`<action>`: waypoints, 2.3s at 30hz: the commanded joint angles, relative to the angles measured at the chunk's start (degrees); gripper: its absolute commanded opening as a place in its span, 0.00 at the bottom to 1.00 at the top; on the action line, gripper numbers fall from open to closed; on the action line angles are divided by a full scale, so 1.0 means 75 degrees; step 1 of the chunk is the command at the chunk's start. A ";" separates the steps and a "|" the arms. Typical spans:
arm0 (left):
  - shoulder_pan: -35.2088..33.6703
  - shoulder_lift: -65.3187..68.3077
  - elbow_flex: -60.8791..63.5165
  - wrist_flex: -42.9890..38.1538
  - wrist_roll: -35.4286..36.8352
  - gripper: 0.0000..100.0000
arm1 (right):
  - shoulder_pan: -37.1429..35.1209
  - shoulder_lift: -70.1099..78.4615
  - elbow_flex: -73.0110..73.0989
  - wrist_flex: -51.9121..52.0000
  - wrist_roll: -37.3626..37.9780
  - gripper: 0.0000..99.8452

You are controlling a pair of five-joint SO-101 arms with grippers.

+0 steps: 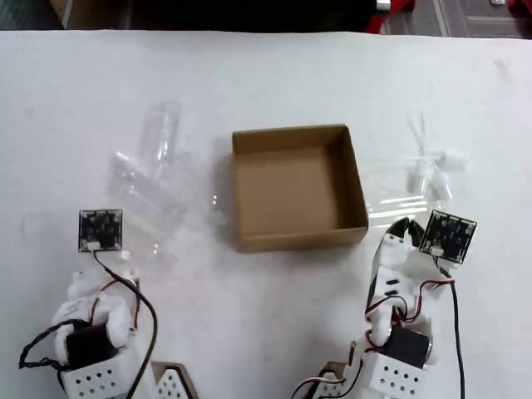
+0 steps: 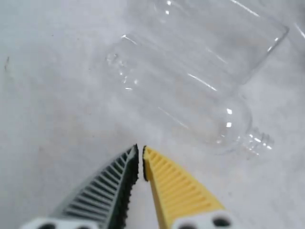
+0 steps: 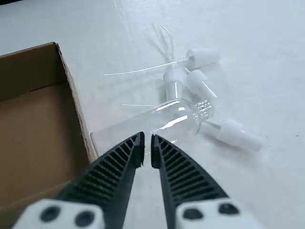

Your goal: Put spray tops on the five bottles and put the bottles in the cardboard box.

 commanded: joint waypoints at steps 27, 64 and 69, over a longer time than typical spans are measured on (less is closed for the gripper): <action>-0.0088 -0.0076 -0.0223 -0.0199 -0.2122 0.02 | 0.0041 -0.0053 0.0059 0.0029 -0.0047 0.02; 0.0029 0.6078 -0.9026 0.0504 -0.1137 0.03 | 0.0018 -0.0053 0.0070 0.0240 0.1407 0.02; 0.1108 0.8527 -1.1053 0.1641 0.0574 0.03 | -0.0193 -0.0018 0.0070 0.0252 0.1407 0.02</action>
